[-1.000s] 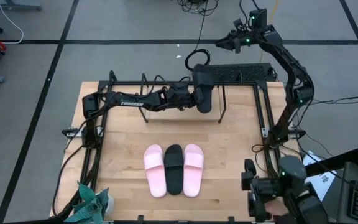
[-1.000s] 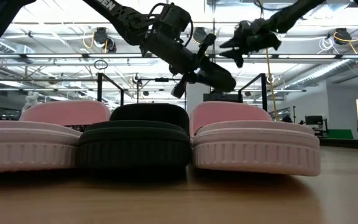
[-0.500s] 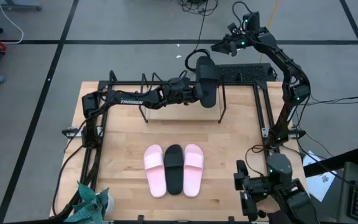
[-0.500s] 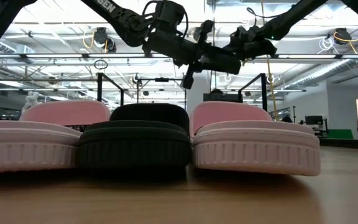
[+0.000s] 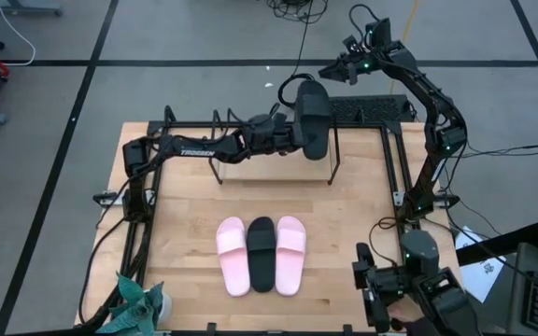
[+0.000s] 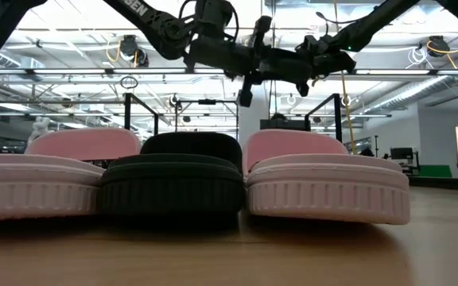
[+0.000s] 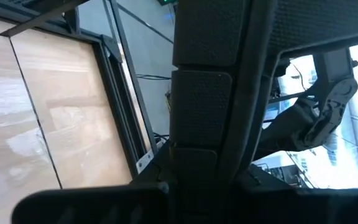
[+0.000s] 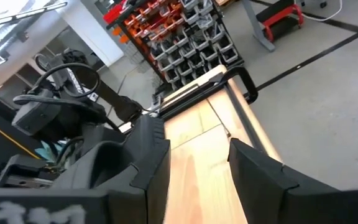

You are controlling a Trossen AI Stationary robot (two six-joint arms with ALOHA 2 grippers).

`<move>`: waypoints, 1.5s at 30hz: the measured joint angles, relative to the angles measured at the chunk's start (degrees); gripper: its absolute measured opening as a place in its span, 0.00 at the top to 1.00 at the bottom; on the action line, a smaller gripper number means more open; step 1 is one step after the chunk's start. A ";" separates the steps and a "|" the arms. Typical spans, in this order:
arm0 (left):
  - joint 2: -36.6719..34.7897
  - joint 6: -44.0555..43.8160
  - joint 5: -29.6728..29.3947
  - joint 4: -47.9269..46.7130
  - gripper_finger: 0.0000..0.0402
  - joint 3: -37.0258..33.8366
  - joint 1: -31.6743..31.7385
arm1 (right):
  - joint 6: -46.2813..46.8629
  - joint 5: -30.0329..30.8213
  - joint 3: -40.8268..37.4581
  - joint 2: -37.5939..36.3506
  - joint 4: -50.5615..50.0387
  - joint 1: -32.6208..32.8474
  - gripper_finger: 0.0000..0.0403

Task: Pick and place slides into the shelf
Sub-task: Put the right black slide on the shelf

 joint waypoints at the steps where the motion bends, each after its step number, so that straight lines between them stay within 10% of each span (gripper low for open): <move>1: 0.00 -0.04 0.02 -0.40 0.89 0.00 0.25 | -0.02 -0.04 0.00 0.00 -0.33 0.08 0.61; 29: 0.04 0.68 3.25 0.31 0.89 0.00 3.03 | -3.61 3.28 -0.02 0.00 -5.06 5.15 0.62; 39: 0.09 0.64 3.21 -1.68 0.89 0.00 2.87 | -7.77 7.54 -0.04 -0.02 -5.18 4.12 0.93; 45: 0.10 0.60 3.14 -2.10 0.89 0.00 2.89 | -9.29 7.79 -0.05 -0.02 -5.24 4.10 0.94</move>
